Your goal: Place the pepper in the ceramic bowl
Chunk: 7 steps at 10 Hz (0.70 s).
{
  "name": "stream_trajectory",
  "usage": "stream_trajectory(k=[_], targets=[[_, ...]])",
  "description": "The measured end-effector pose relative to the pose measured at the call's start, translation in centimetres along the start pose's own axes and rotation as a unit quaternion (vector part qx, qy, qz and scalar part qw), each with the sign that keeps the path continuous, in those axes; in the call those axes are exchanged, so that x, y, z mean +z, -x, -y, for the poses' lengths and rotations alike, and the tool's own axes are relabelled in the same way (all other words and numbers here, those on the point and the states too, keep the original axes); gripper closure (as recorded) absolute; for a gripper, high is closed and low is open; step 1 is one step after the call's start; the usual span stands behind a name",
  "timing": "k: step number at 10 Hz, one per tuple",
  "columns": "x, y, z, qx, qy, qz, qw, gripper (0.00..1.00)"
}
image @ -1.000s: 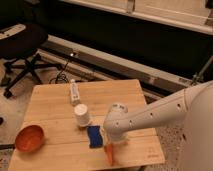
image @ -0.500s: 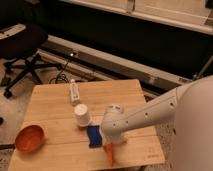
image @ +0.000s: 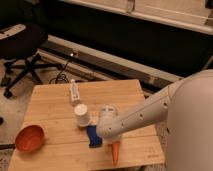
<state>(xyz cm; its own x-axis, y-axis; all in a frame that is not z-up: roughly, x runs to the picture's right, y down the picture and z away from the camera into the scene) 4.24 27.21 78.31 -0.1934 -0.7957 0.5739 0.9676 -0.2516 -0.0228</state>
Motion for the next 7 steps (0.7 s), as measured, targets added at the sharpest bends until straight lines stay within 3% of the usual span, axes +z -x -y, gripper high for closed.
stream_trajectory(k=[2,5,7], targets=[[0.6,0.5,0.3,0.004,0.019,0.011,0.9997,0.99],[1.1,0.6,0.9,0.010,0.034,0.018,0.9992,1.00],[1.3,0.5,1.3,0.018,0.034,0.019,0.9991,1.00]])
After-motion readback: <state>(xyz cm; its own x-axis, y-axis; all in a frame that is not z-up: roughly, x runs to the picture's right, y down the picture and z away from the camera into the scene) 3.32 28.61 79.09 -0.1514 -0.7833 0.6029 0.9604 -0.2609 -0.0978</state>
